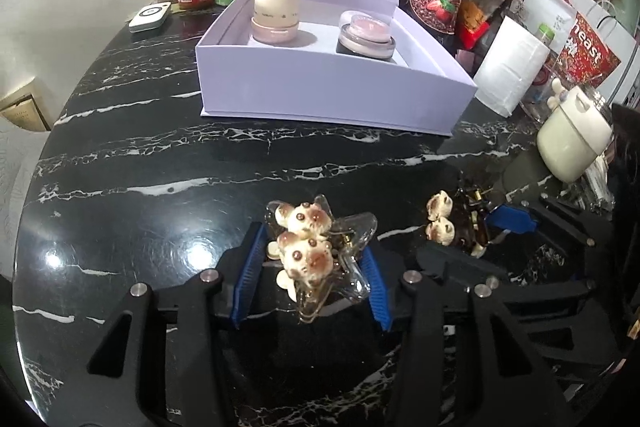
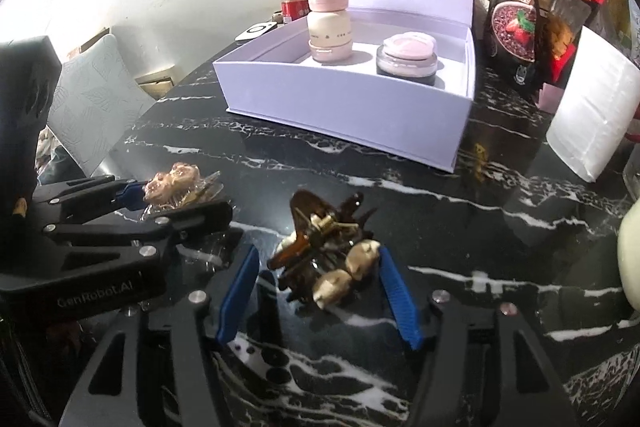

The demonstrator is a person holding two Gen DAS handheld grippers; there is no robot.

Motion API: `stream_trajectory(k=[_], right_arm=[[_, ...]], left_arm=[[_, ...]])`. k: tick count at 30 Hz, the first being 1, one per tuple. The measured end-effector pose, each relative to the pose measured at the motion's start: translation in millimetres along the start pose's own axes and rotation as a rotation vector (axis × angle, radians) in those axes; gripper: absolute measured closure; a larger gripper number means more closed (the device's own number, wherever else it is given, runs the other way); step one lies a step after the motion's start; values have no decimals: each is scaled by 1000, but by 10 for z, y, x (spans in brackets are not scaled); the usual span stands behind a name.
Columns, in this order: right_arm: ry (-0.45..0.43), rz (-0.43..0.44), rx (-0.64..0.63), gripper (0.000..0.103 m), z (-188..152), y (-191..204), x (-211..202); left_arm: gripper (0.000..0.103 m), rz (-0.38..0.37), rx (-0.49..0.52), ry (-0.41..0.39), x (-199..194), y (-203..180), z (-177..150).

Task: Organize objects
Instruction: 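Lift both clips with both tools and carry them toward the lavender box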

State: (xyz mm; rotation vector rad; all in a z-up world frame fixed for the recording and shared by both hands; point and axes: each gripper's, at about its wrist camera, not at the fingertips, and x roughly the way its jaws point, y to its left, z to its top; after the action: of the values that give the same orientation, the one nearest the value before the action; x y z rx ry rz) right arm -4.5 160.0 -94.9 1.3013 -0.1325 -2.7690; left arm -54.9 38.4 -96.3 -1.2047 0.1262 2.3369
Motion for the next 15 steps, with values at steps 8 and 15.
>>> stream_trajectory(k=[8,15], right_arm=[[23,25,1,50,36,-75,-34],[-7,19,-33,50,145,-145,-277]], left_arm=[[59,-76,-47,42,-28,13,65],[59,-34,-17,21,-173,-72,204]])
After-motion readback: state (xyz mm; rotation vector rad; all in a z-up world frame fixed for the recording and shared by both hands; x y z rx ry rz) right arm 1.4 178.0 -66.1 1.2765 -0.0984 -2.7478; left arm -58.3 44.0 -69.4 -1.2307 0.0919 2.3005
